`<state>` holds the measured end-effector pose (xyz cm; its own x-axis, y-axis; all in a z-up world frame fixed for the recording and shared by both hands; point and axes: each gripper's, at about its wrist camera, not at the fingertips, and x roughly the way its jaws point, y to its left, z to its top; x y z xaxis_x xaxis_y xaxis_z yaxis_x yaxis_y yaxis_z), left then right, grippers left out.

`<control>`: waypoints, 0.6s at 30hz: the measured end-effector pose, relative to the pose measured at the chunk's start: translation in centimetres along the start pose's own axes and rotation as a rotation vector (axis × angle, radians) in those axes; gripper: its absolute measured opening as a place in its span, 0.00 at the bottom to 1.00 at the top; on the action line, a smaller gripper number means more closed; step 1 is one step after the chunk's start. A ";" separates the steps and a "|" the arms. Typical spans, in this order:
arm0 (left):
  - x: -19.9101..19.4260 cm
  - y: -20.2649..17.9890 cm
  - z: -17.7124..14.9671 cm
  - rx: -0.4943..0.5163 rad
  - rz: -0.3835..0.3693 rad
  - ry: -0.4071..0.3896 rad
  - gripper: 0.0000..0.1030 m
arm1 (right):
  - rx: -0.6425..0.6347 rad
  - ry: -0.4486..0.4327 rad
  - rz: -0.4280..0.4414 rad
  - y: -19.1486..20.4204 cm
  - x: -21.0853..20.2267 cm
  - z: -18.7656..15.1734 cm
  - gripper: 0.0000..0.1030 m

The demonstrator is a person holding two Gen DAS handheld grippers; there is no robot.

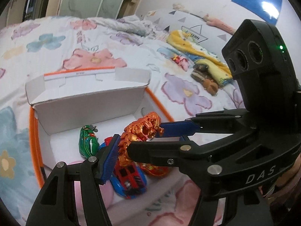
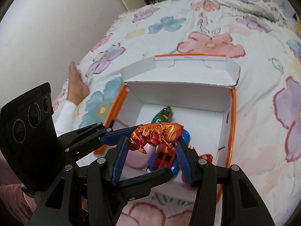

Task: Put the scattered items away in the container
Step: 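Carry the orange lizard with the right gripper into the shoe box, then release the lizard beside the frog and open the right gripper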

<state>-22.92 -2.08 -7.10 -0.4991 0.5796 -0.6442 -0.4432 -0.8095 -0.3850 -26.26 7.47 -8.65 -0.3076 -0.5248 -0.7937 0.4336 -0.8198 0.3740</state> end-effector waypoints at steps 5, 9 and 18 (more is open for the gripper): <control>2.4 1.8 0.1 -0.034 -0.001 0.060 0.60 | 0.013 0.037 -0.008 -1.5 2.5 0.7 0.48; 3.7 2.7 0.3 -0.063 0.001 0.093 0.60 | 0.047 0.046 0.001 -2.7 3.9 1.2 0.48; 4.3 2.9 0.3 -0.081 0.040 0.135 0.82 | 0.069 0.057 -0.016 -3.2 5.1 1.7 0.48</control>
<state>-26.58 -1.89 -10.76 -0.4083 0.5331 -0.7410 -0.3610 -0.8399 -0.4053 -30.67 7.02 -13.13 -0.2649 -0.4993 -0.8250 0.3687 -0.8430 0.3918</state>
